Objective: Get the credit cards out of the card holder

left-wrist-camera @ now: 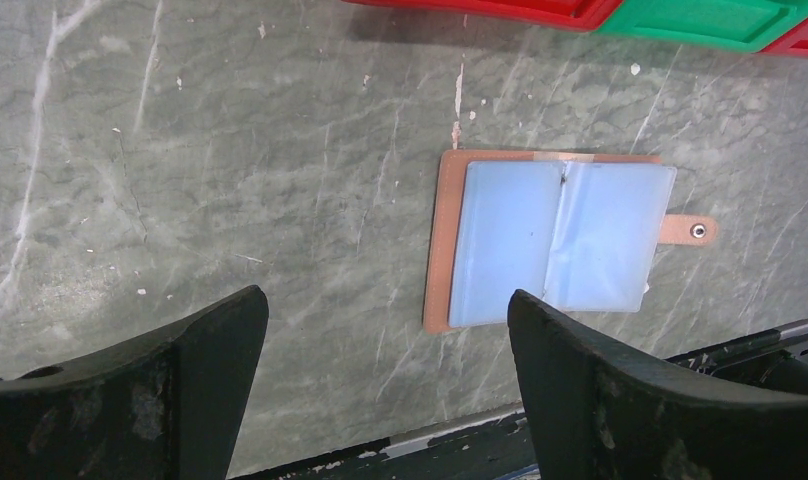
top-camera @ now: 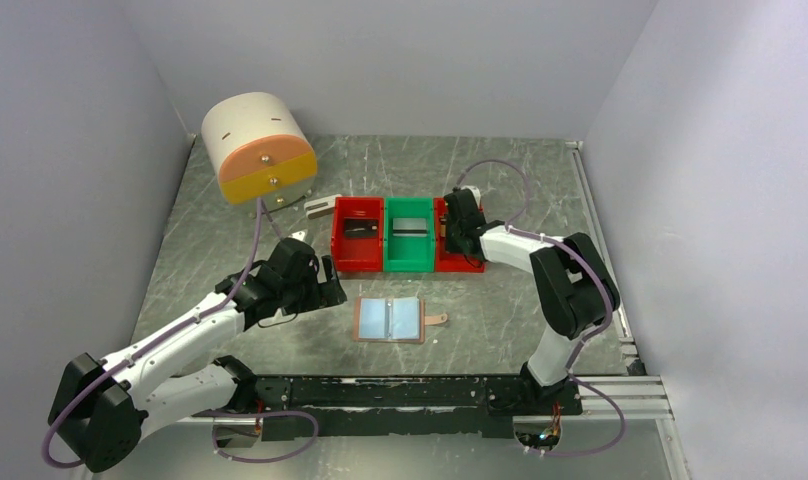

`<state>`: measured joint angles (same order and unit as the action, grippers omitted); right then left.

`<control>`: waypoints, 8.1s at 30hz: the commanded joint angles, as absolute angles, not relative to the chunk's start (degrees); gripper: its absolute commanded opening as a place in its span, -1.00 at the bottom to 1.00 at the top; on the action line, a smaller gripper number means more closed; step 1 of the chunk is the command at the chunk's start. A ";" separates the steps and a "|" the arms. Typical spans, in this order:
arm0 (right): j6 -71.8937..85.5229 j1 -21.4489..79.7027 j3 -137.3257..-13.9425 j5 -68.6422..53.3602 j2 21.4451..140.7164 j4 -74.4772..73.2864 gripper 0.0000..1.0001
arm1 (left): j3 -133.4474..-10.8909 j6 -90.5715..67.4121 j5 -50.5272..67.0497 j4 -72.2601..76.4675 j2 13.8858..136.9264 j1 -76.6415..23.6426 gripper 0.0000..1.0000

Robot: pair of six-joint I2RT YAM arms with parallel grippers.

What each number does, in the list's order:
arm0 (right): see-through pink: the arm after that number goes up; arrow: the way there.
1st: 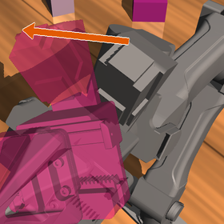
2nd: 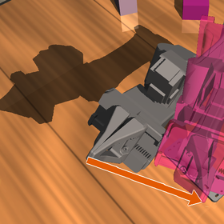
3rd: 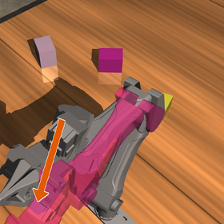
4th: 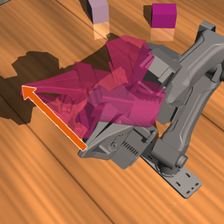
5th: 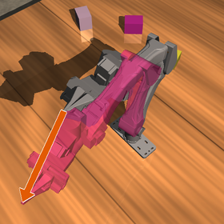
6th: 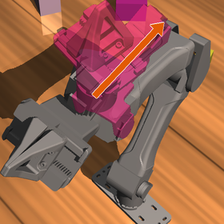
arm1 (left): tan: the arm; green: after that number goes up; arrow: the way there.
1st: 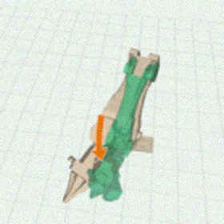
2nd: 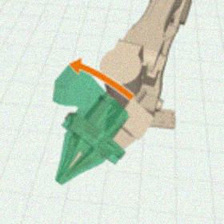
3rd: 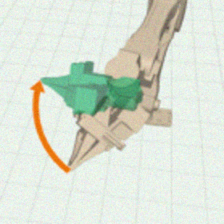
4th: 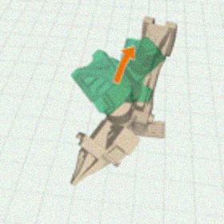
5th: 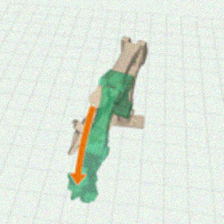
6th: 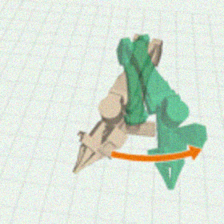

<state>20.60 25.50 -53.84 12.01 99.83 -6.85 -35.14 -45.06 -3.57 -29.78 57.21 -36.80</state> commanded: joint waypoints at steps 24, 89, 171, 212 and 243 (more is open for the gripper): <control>21.33 25.75 -53.31 17.78 98.09 -0.54 -0.67 | -33.20 -45.64 -0.37 -26.56 57.62 -36.39 0.89; 46.79 72.07 -54.39 32.07 104.94 -18.57 0.03 | -30.16 -57.07 -14.82 -34.33 41.28 -38.36 0.57; 18.96 18.48 -48.69 15.90 46.69 -23.42 0.99 | -58.76 -43.08 -29.12 -49.44 45.02 -21.60 0.99; 19.79 18.40 -47.68 20.90 46.29 -27.18 0.99 | -58.78 -44.11 -28.00 -51.60 46.28 -21.62 0.99; 21.21 18.42 -47.46 20.58 45.30 -28.04 0.99 | -59.36 -42.89 -29.65 -50.86 43.62 -21.58 0.99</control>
